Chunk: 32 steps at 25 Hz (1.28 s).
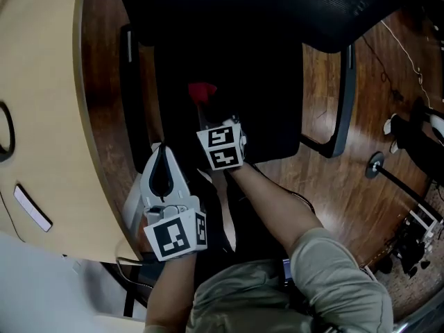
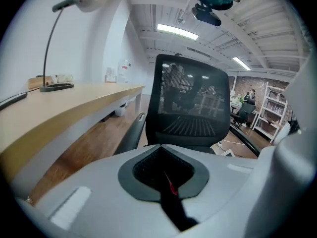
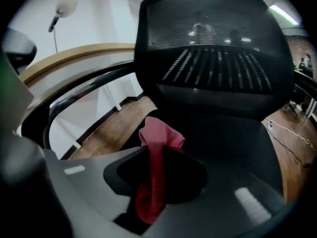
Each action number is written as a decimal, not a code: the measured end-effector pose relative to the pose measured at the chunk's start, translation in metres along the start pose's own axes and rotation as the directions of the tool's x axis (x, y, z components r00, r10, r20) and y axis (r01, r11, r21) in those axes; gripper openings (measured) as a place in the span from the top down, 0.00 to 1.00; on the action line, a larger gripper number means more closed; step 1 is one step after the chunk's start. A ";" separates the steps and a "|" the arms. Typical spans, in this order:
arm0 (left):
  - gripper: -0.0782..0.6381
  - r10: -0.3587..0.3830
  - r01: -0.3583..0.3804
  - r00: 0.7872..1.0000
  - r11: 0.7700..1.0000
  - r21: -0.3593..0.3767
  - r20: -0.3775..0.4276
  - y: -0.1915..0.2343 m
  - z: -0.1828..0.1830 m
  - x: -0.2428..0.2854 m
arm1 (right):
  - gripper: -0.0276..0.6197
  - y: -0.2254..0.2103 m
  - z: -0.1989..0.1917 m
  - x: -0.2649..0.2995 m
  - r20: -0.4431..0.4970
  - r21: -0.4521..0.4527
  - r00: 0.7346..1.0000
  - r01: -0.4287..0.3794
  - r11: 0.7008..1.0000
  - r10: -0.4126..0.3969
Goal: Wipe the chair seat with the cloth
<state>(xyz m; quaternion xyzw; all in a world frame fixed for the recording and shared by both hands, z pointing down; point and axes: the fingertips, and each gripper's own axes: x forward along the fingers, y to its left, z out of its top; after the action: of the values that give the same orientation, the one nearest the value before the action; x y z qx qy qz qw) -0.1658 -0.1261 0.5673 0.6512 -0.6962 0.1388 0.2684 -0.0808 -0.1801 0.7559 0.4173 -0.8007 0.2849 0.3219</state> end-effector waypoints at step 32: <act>0.88 -0.203 0.213 0.975 0.969 0.128 -0.085 -0.131 -0.040 0.011 | 0.84 -0.207 -0.093 -0.069 -0.194 0.147 0.917 0.378 0.914 -0.348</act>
<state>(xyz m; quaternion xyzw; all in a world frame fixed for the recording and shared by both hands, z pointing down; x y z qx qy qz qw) -0.0301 -0.1286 0.5853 0.7322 -0.6029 0.1800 0.2609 0.1520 -0.1805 0.8015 0.5618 -0.6505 0.3247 0.3946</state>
